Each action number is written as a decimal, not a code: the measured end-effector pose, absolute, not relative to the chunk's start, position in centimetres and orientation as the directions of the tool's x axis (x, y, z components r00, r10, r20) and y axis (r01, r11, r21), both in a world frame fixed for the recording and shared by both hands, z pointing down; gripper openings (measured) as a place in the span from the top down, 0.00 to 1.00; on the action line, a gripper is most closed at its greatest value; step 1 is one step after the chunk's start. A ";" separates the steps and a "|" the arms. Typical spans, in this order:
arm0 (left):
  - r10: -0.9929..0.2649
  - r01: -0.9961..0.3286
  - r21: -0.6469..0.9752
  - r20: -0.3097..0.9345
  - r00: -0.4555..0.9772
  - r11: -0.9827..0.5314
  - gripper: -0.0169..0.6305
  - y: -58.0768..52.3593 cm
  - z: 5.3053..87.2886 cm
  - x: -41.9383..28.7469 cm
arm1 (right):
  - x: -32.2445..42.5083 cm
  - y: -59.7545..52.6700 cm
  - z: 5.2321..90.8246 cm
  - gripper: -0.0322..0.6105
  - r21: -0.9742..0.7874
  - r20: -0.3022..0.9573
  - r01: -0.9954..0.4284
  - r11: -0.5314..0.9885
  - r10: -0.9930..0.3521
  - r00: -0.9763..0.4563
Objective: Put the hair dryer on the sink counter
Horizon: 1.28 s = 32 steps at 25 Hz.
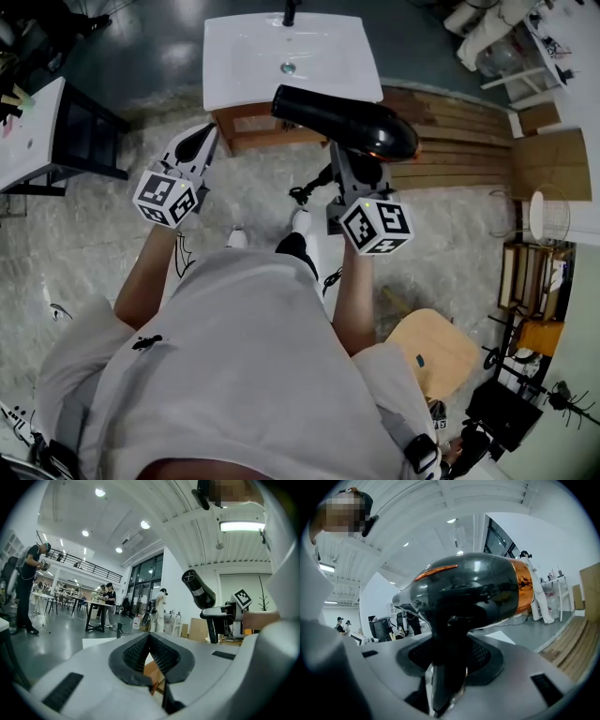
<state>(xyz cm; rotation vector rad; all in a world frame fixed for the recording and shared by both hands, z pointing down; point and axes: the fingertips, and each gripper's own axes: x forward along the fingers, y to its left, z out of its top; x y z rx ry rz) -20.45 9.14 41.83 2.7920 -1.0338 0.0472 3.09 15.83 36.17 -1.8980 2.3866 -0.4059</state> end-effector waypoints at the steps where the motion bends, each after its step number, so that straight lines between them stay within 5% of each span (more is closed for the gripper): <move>1: -0.647 -0.652 0.142 0.088 0.758 -0.745 0.97 9.0 41.8 -19.9 | 3.7 15.6 36.3 0.68 -0.247 0.112 -0.946 0.208 -0.964 -0.241; 32: -0.741 -0.756 0.112 0.149 0.654 -0.645 0.97 5.7 42.0 -4.2 | 16.7 9.1 38.3 0.68 -0.295 0.119 -0.864 0.408 -0.882 -0.456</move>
